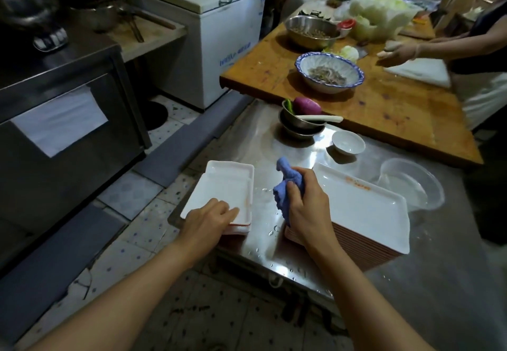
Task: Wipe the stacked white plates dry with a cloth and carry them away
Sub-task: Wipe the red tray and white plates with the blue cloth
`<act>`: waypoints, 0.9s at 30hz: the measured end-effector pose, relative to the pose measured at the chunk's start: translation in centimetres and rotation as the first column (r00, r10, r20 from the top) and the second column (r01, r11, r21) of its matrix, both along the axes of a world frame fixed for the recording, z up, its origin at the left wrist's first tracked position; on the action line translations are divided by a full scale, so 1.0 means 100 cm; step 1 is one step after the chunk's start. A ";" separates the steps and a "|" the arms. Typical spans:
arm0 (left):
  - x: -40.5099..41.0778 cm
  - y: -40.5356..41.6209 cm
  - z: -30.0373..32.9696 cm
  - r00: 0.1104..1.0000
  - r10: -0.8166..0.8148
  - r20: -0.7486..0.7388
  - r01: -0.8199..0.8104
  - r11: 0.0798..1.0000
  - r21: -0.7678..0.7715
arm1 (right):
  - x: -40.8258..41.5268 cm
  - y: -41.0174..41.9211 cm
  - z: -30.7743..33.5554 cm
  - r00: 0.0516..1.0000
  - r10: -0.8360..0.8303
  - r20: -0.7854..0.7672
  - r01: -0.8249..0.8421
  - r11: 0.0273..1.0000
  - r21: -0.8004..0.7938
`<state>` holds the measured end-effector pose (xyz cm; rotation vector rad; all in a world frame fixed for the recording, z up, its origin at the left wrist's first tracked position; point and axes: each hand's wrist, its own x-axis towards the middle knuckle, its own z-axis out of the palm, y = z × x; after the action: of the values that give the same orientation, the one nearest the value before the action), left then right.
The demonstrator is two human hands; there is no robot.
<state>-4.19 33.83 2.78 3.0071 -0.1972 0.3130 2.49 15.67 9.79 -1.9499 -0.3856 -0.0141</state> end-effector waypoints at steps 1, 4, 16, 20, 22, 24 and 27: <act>0.000 -0.003 -0.004 1.000 -0.010 -0.013 0.010 1.000 0.027 | 0.000 -0.001 -0.001 1.000 -0.006 0.002 0.006 1.000 -0.007; -0.001 -0.008 -0.015 0.997 -0.009 -0.073 0.012 0.999 0.046 | 0.003 -0.004 -0.005 0.999 -0.033 -0.005 0.033 0.998 -0.047; 0.027 -0.002 -0.066 0.924 0.098 -0.371 -0.050 0.989 0.137 | 0.014 -0.025 -0.013 0.992 -0.121 -0.039 0.119 0.991 -0.054; 0.036 0.001 -0.071 0.905 0.123 -0.407 -0.072 0.988 0.139 | 0.017 -0.031 -0.016 0.987 -0.153 -0.042 0.151 0.988 -0.043; 0.039 0.001 -0.072 0.905 0.121 -0.407 -0.066 0.987 0.145 | 0.017 -0.033 -0.017 0.986 -0.159 -0.043 0.157 0.987 -0.043; 0.040 0.001 -0.073 0.908 0.123 -0.400 -0.070 0.987 0.144 | 0.018 -0.036 -0.018 0.986 -0.164 -0.040 0.162 0.986 -0.047; 0.042 -0.003 -0.068 0.899 0.157 -0.409 -0.108 0.984 0.139 | 0.019 -0.042 -0.019 0.984 -0.174 -0.039 0.172 0.984 -0.042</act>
<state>0.01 33.49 -4.04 3.1115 0.0326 -0.3506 4.35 11.50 7.85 -2.0134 -0.1888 -0.0784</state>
